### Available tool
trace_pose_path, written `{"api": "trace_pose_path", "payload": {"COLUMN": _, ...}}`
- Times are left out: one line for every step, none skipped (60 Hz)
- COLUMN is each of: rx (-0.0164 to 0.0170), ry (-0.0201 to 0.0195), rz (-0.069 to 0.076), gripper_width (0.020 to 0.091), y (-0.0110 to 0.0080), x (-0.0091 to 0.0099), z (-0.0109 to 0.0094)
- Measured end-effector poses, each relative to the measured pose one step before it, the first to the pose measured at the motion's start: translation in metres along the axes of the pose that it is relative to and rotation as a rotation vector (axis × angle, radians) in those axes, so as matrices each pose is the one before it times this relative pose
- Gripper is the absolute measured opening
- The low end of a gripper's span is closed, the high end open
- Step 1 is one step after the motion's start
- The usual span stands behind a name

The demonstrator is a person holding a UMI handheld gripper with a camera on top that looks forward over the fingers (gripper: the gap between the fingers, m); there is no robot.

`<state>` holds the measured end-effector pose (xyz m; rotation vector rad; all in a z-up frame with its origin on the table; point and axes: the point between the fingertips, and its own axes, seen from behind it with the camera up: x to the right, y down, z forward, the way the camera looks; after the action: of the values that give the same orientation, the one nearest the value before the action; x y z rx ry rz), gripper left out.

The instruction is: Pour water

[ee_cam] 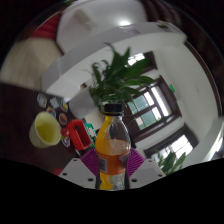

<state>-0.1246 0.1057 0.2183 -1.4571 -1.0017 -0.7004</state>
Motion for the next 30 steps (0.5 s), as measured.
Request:
{"api": "trace_pose_path", "payload": {"rx": 0.00819, "ry": -0.00499, "rz": 0.0477, "gripper_width": 0.0327, "y": -0.00076, "x": 0.00194, "z": -0.00027}}
{"api": "trace_pose_path", "payload": {"rx": 0.01081, "ry": -0.00112, "rz": 0.0487, "gripper_width": 0.0326, "y": -0.00120, "x": 0.00301, "z": -0.00036}}
{"api": "trace_pose_path", "payload": {"rx": 0.00985, "ry": -0.00206, "rz": 0.0482, "gripper_width": 0.0327, "y": -0.00043, "x": 0.00353, "z": -0.00050}}
{"api": "trace_pose_path", "payload": {"rx": 0.00673, "ry": -0.00548, "rz": 0.0467, "gripper_width": 0.0327, "y": 0.00003, "x": 0.00139, "z": -0.00039}}
{"api": "trace_pose_path", "payload": {"rx": 0.00322, "ry": -0.01149, "rz": 0.0483, "gripper_width": 0.0326, "y": 0.00091, "x": 0.00045, "z": -0.00015}}
{"api": "trace_pose_path", "payload": {"rx": -0.00011, "ry": -0.01023, "rz": 0.0502, "gripper_width": 0.0326, "y": 0.00218, "x": 0.00063, "z": -0.00035}}
{"api": "trace_pose_path", "payload": {"rx": -0.00063, "ry": -0.00062, "rz": 0.0533, "gripper_width": 0.0325, "y": 0.00034, "x": -0.00970, "z": 0.00338}}
{"api": "trace_pose_path", "payload": {"rx": -0.00299, "ry": -0.00852, "rz": 0.0550, "gripper_width": 0.0327, "y": 0.00327, "x": -0.00412, "z": 0.00223}}
{"api": "trace_pose_path", "payload": {"rx": 0.00512, "ry": -0.02124, "rz": 0.0519, "gripper_width": 0.0328, "y": 0.00507, "x": 0.00781, "z": -0.00397}}
{"api": "trace_pose_path", "payload": {"rx": -0.00032, "ry": -0.01538, "rz": 0.0500, "gripper_width": 0.0326, "y": 0.00273, "x": 0.00016, "z": 0.00006}}
{"api": "trace_pose_path", "payload": {"rx": -0.00009, "ry": -0.01710, "rz": 0.0486, "gripper_width": 0.0324, "y": 0.00344, "x": -0.00031, "z": 0.00032}}
{"api": "trace_pose_path", "payload": {"rx": -0.00181, "ry": -0.01585, "rz": 0.0485, "gripper_width": 0.0326, "y": 0.00380, "x": -0.00020, "z": 0.00005}}
{"api": "trace_pose_path", "payload": {"rx": 0.00077, "ry": -0.01407, "rz": 0.0484, "gripper_width": 0.0325, "y": 0.00295, "x": 0.00048, "z": -0.00033}}
{"api": "trace_pose_path", "payload": {"rx": 0.00182, "ry": -0.01249, "rz": 0.0465, "gripper_width": 0.0327, "y": 0.00274, "x": 0.00057, "z": -0.00035}}
{"api": "trace_pose_path", "payload": {"rx": 0.00444, "ry": -0.01521, "rz": 0.0425, "gripper_width": 0.0328, "y": 0.00193, "x": -0.00022, "z": -0.00007}}
{"api": "trace_pose_path", "payload": {"rx": 0.00420, "ry": -0.00259, "rz": 0.0376, "gripper_width": 0.0327, "y": 0.00308, "x": -0.01618, "z": 0.01108}}
{"api": "trace_pose_path", "payload": {"rx": 0.00871, "ry": -0.02255, "rz": 0.0298, "gripper_width": 0.0328, "y": 0.00269, "x": 0.00674, "z": -0.00430}}
{"api": "trace_pose_path", "payload": {"rx": 0.01027, "ry": -0.01061, "rz": 0.0318, "gripper_width": 0.0328, "y": 0.00323, "x": 0.00085, "z": 0.00086}}
{"api": "trace_pose_path", "payload": {"rx": 0.00465, "ry": -0.00531, "rz": 0.0284, "gripper_width": 0.0326, "y": 0.00193, "x": 0.00184, "z": -0.00047}}
{"api": "trace_pose_path", "payload": {"rx": 0.00440, "ry": -0.00320, "rz": 0.0247, "gripper_width": 0.0327, "y": 0.00247, "x": 0.00249, "z": -0.00035}}
{"api": "trace_pose_path", "payload": {"rx": 0.00514, "ry": -0.00285, "rz": 0.0208, "gripper_width": 0.0326, "y": 0.00244, "x": 0.00238, "z": 0.00058}}
{"api": "trace_pose_path", "payload": {"rx": 0.00472, "ry": -0.00269, "rz": 0.0171, "gripper_width": 0.0328, "y": 0.00285, "x": 0.00218, "z": 0.00058}}
{"api": "trace_pose_path", "payload": {"rx": 0.00371, "ry": -0.00224, "rz": 0.0141, "gripper_width": 0.0328, "y": 0.00310, "x": 0.00192, "z": 0.00032}}
{"api": "trace_pose_path", "payload": {"rx": 0.00452, "ry": -0.00082, "rz": 0.0127, "gripper_width": 0.0326, "y": 0.00259, "x": 0.00213, "z": 0.00021}}
{"api": "trace_pose_path", "payload": {"rx": 0.00595, "ry": 0.00063, "rz": 0.0121, "gripper_width": 0.0327, "y": 0.00222, "x": 0.00192, "z": 0.00034}}
{"api": "trace_pose_path", "payload": {"rx": 0.00344, "ry": 0.00077, "rz": 0.0105, "gripper_width": 0.0327, "y": 0.00056, "x": 0.00161, "z": -0.00055}}
{"api": "trace_pose_path", "payload": {"rx": 0.00383, "ry": 0.00396, "rz": 0.0103, "gripper_width": 0.0327, "y": 0.00033, "x": -0.00614, "z": 0.00607}}
{"api": "trace_pose_path", "payload": {"rx": 0.00398, "ry": -0.00381, "rz": 0.0057, "gripper_width": 0.0327, "y": 0.00549, "x": 0.00305, "z": 0.00301}}
{"api": "trace_pose_path", "payload": {"rx": -0.00057, "ry": -0.00037, "rz": 0.0060, "gripper_width": 0.0327, "y": 0.00242, "x": 0.00000, "z": 0.00085}}
{"api": "trace_pose_path", "payload": {"rx": -0.00098, "ry": 0.00169, "rz": 0.0063, "gripper_width": 0.0326, "y": 0.00331, "x": 0.00099, "z": 0.00103}}
